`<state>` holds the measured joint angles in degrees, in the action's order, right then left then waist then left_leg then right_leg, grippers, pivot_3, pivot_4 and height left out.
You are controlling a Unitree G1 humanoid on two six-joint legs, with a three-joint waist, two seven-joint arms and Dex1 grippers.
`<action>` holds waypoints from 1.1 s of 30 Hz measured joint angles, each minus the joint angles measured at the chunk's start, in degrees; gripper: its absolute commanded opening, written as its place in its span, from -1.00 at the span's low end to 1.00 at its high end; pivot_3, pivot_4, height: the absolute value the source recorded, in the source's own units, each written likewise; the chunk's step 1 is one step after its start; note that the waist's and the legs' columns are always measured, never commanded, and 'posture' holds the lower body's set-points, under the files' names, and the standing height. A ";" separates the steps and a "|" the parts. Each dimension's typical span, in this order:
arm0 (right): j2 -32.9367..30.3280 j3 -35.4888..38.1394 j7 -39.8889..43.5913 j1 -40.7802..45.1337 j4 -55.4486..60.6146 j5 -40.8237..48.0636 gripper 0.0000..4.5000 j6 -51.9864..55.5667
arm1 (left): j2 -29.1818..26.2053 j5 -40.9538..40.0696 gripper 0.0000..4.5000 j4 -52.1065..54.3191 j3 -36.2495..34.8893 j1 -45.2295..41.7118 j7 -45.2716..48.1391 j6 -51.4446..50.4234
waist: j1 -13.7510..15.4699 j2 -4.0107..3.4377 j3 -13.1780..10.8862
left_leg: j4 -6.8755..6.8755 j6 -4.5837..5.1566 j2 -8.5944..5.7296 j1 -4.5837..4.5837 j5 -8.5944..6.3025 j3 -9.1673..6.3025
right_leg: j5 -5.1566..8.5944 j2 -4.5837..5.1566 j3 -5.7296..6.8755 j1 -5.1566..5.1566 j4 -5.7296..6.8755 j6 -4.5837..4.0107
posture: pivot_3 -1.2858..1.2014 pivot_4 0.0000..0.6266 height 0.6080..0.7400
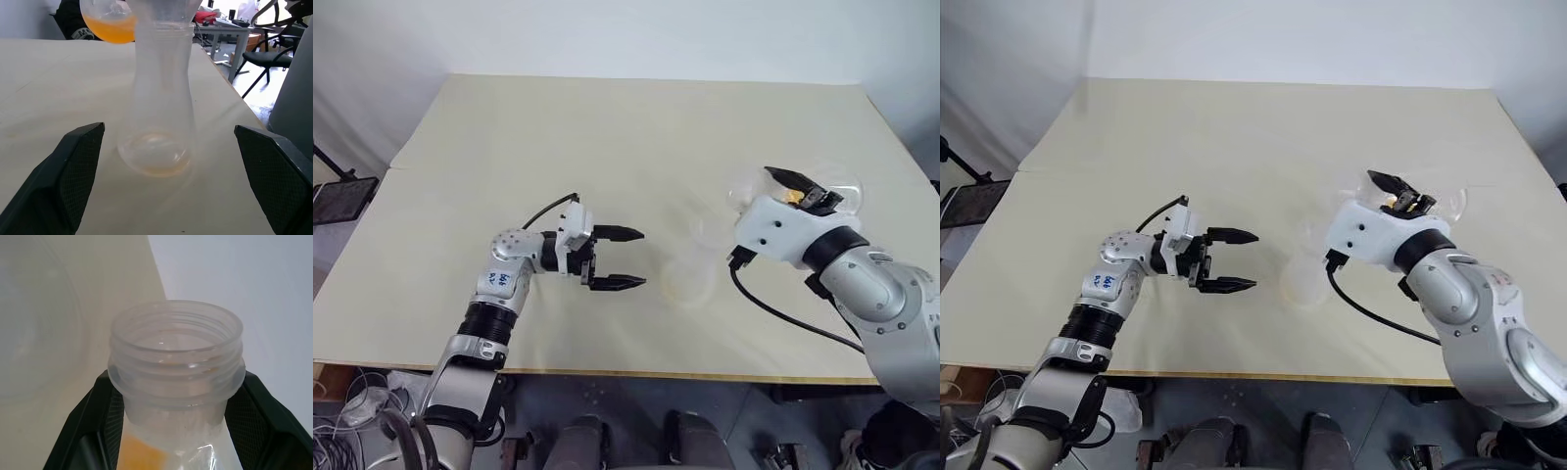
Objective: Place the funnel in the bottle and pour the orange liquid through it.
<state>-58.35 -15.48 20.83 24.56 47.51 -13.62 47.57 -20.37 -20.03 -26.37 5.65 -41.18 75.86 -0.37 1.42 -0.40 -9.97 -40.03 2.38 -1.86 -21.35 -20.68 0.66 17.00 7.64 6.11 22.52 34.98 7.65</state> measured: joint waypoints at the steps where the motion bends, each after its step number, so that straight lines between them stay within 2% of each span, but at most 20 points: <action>1: 0.00 -0.37 0.80 0.23 0.04 -0.99 0.09 -0.10 | 0.01 0.01 1.00 0.00 0.00 0.00 -0.01 -0.01 | 0.00 0.00 0.00 | 0.00 0.00 0.00 0.00 0.00 0.00 | 0.00 0.00 0.00 0.01 0.00 0.00 | 0.03 -0.52 1.00; 10: -0.16 -0.48 5.88 0.81 0.25 -8.89 0.09 -3.20 | 0.11 0.02 1.00 0.05 -0.01 0.00 -0.05 -0.13 | -0.02 0.00 0.00 | 0.00 0.00 0.01 0.00 0.00 0.00 | 0.00 -0.02 0.02 0.01 0.01 0.00 | 0.03 -0.52 1.00; 15: -0.17 0.19 8.05 -1.87 0.40 -11.68 0.09 -6.61 | 0.13 0.03 1.00 0.06 -0.03 0.00 -0.03 -0.15 | 0.00 0.00 0.00 | 0.00 0.00 0.01 0.00 0.00 0.00 | 0.00 -0.02 0.02 0.00 0.01 0.01 | 0.03 -0.52 1.00; 24: 0.16 2.91 9.45 -6.90 0.26 -17.11 0.09 -14.53 | 0.13 0.07 1.00 0.06 -0.05 -0.04 -0.01 -0.15 | -0.02 0.01 0.00 | 0.00 -0.02 0.03 0.01 0.01 0.02 | -0.01 -0.04 0.03 0.00 0.02 0.01 | 0.03 -0.52 1.00; 33: 1.78 5.32 11.13 -7.18 -1.07 -21.26 0.09 -20.45 | 0.13 0.19 1.00 -0.01 -0.06 -0.60 0.00 -0.12 | 0.00 0.02 -0.01 | -0.02 -0.02 0.02 0.01 0.01 0.03 | -0.01 -0.04 0.03 0.00 0.02 0.01 | 0.03 -0.52 1.00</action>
<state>-56.56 -10.16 31.97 17.38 46.44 -34.88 27.11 -20.24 -19.84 -26.38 5.59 -41.78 75.85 -0.49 1.42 -0.38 -9.98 -40.05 2.35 -1.84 -21.34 -20.67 0.68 16.99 7.60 6.14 22.51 35.00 7.66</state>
